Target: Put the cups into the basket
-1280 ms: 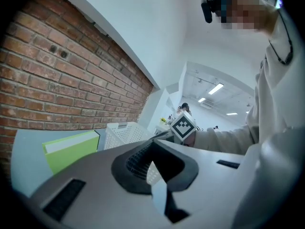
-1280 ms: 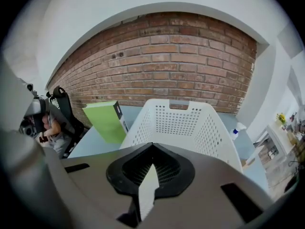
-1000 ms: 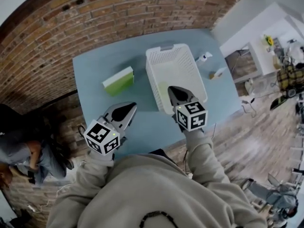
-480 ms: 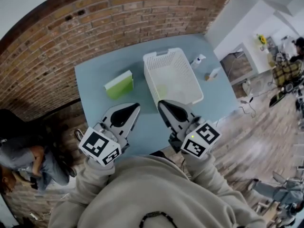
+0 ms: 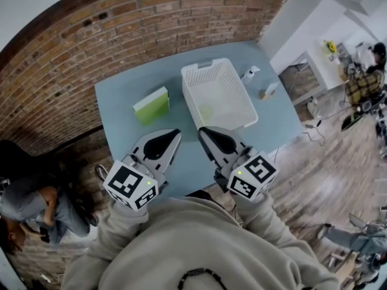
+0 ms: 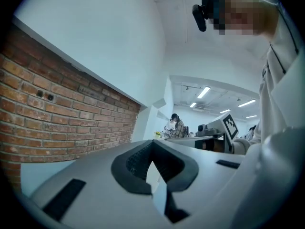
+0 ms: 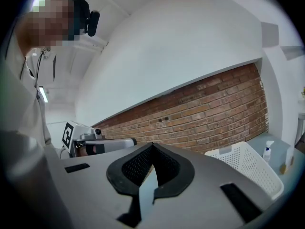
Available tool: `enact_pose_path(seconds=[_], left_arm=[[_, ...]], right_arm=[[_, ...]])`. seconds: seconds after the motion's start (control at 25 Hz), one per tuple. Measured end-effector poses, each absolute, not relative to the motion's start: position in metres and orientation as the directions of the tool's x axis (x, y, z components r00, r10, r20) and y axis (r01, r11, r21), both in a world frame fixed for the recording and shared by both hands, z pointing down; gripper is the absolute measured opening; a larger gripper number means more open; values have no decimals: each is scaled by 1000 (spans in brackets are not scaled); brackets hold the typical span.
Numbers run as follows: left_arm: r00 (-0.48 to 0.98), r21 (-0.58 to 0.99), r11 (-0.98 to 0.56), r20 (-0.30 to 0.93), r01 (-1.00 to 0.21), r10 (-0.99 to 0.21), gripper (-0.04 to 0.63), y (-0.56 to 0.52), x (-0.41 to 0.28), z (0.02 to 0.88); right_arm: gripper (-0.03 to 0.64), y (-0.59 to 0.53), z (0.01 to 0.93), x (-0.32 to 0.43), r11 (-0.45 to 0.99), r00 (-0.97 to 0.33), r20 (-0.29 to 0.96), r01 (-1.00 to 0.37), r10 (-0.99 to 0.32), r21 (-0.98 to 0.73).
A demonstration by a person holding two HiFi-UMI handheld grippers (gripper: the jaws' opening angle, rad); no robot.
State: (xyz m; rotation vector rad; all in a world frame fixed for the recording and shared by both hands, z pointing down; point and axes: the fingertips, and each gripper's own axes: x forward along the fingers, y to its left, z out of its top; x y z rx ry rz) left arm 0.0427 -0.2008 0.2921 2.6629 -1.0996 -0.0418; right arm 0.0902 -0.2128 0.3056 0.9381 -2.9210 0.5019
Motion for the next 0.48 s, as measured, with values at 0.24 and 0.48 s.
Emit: enact_pose_path(seconds=[0.24,0.48], left_arm=[[736,259,-701,67,-664,-673,-4,-197,53,293],[744,256,-708,77,-658,-663,-5,-199,55,296]], right_arm=[[9,-208,309,90,768,-815,146,-579,-561,-274],[11,-212,313,91,762,-818,149,-573,-556,-301]])
